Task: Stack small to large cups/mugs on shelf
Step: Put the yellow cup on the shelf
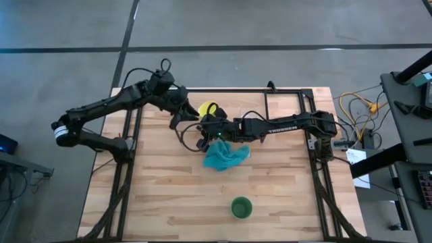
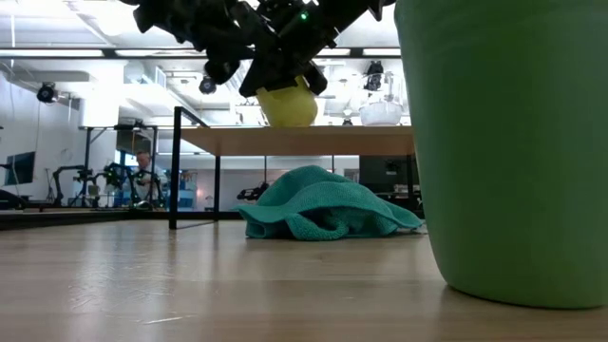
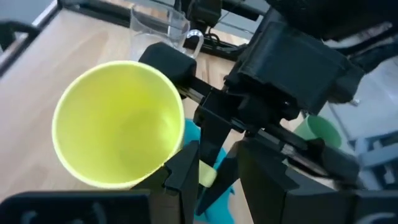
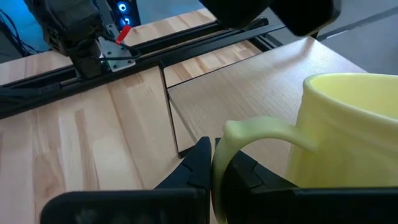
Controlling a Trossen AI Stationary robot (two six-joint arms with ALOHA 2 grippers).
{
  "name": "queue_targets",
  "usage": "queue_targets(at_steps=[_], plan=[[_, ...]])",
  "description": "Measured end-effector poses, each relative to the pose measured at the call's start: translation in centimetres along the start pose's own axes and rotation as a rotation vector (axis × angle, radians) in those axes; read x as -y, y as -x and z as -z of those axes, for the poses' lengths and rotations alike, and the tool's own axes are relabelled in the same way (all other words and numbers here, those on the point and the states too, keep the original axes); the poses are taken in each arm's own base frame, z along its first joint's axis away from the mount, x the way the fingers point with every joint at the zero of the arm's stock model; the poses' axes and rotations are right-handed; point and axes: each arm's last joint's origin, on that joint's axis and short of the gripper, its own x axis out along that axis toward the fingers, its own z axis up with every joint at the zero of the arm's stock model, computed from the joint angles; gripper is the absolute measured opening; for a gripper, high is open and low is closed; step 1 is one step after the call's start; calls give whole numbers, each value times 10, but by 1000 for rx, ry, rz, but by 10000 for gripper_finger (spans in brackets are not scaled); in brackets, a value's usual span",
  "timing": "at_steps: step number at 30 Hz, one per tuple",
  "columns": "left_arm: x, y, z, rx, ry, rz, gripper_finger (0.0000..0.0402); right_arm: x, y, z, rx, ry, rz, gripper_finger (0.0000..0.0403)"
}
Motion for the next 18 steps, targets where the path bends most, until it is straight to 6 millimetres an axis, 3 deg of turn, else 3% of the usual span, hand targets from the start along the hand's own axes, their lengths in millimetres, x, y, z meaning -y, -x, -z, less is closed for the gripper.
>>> queue_targets(at_steps=[4, 18], plan=[[0, 0, -1, 14, -120, -4, 96, 0, 0, 0, -1, 0, -5, 13], [-16, -18, 3, -50, -262, -38, 96, 0, 0, -1, 0, -1, -10, 13]])
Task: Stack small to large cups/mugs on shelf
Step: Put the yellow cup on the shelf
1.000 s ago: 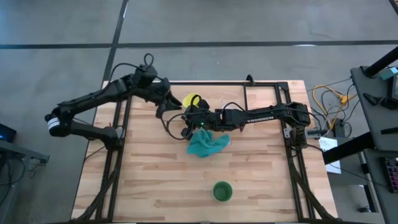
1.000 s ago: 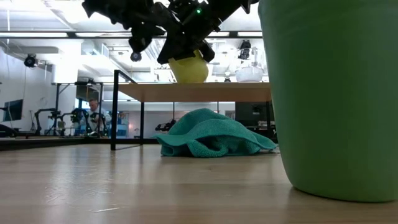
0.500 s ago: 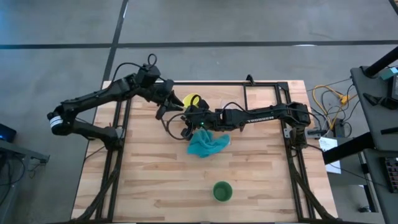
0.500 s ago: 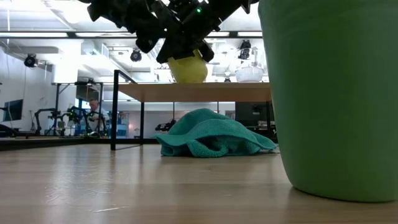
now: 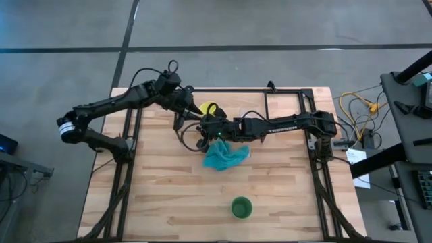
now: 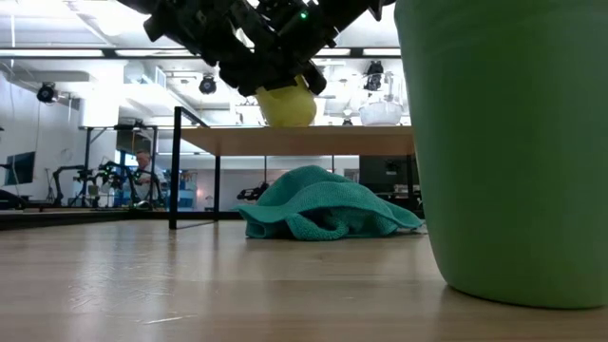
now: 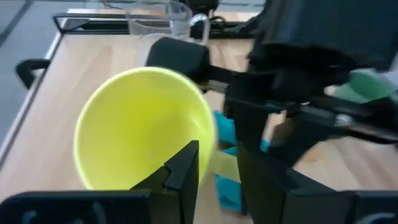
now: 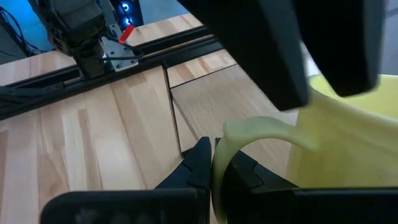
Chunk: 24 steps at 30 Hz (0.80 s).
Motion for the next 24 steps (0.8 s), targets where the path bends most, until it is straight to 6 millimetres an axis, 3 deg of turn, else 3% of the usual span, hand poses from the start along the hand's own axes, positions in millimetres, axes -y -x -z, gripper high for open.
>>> queue_targets(at_steps=[14, 24], plan=[[-4, -5, 5, -39, 7, -29, 89, 0, 0, 0, 0, 0, -1, 13], [-2, -2, 3, -33, -9, -29, 8, 0, 0, -1, 2, 0, 1, 13]])
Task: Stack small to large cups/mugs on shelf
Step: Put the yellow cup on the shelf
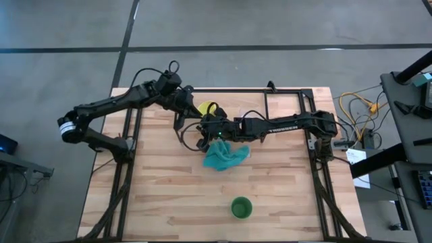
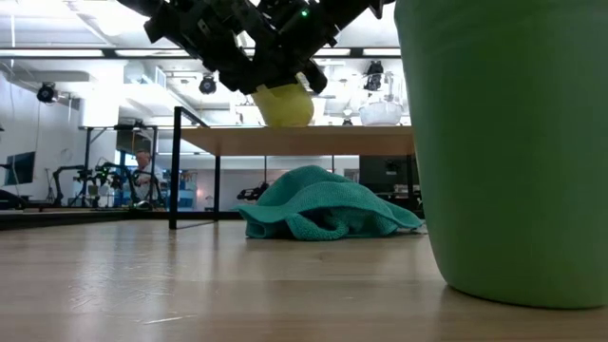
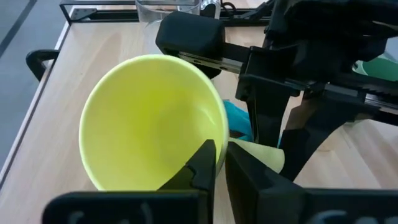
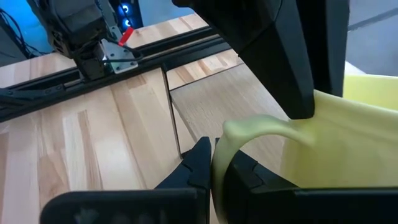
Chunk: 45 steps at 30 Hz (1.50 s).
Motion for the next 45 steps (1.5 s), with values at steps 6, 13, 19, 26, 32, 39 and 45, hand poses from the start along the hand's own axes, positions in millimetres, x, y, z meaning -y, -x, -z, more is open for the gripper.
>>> queue_targets(at_steps=[6, 13, 19, 26, 32, 39, 45], plan=[[2, 4, -1, 1, 4, -27, 9, 0, 4, -3, 10, -5, -5, 13], [3, 4, 1, -7, 15, -33, 9, 2, 13, -9, 17, -35, -15, 18], [2, 3, 2, -30, 29, -43, 8, 4, 16, -10, -7, -82, -35, 67], [2, 3, 3, -25, 27, -40, 1, 2, 18, -17, 11, -87, -44, 118], [3, 5, 0, -20, 20, -41, 1, -1, 20, -16, 12, -77, -52, 127], [3, 6, -2, -6, 13, -33, 0, -3, 28, -20, 25, -58, -63, 127], [6, 12, -11, 12, -8, -50, 0, -3, 28, -18, -1, -13, -54, 126]])
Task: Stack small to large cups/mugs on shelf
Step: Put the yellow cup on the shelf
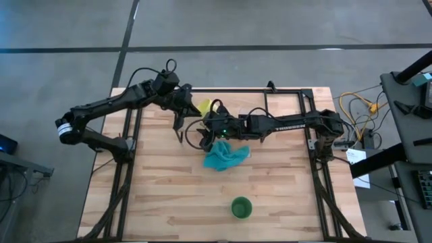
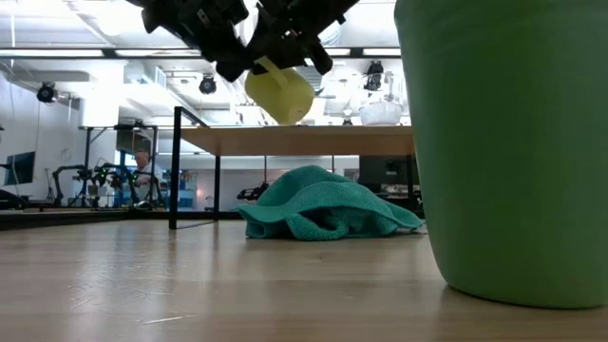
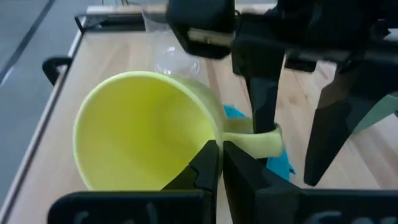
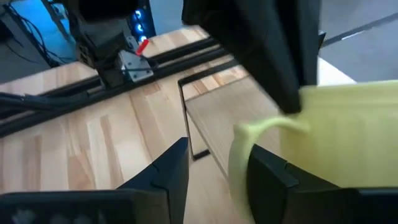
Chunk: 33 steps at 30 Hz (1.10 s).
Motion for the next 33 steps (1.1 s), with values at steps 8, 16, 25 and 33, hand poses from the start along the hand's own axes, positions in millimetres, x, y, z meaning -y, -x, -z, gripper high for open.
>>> queue_targets(at_steps=[8, 16, 25, 33], plan=[[3, 7, -18, 46, -35, -1, 0, 1, -2, 5, -23, -17, 10, 110], [10, 1, -18, 27, -39, 32, 0, 3, -3, 8, -36, -13, 32, 109], [8, -13, -15, -1, -30, 52, 0, 5, -6, 16, -57, -22, 44, 109], [3, -25, -12, -21, -18, 61, 0, 12, -10, 19, -53, -19, 85, 109]])
